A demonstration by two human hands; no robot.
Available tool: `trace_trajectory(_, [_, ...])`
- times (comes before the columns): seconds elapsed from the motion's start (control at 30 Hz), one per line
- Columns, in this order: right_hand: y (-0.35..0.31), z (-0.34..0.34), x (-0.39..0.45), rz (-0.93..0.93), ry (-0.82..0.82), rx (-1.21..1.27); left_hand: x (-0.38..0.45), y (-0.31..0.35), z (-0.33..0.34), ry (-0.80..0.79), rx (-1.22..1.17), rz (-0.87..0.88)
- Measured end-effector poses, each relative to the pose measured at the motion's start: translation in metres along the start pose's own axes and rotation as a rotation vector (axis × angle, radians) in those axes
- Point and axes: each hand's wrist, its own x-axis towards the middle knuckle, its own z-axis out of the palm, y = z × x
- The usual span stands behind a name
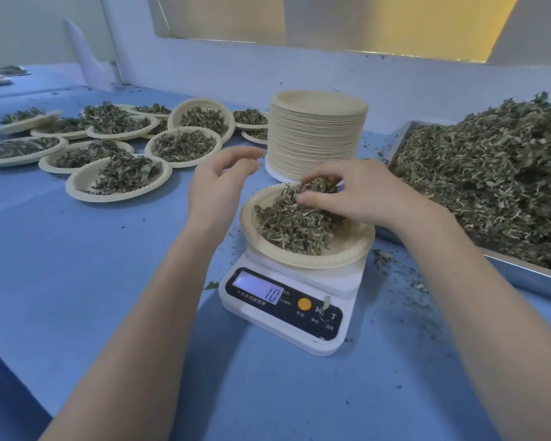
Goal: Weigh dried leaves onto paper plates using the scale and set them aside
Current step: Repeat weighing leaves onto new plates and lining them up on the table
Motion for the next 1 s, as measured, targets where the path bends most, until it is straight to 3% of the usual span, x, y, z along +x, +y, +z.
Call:
trace_trajectory(0.13, [-0.006,-0.004,-0.001,-0.055,0.112,0.059,-0.002,-0.004,0.002,-0.008,0.005,-0.019])
trace_trajectory(0.3, [-0.005,-0.019,-0.008,-0.061,0.311,0.340,-0.006,-0.003,0.007,-0.061,0.020,0.029])
trace_trajectory(0.73, [-0.003,-0.021,-0.008,-0.017,0.359,0.605,-0.011,-0.001,0.010,-0.125,0.079,0.100])
trace_trajectory(1.0, [0.002,-0.029,-0.007,-0.021,0.354,0.712,-0.006,0.036,0.028,-0.242,0.099,0.169])
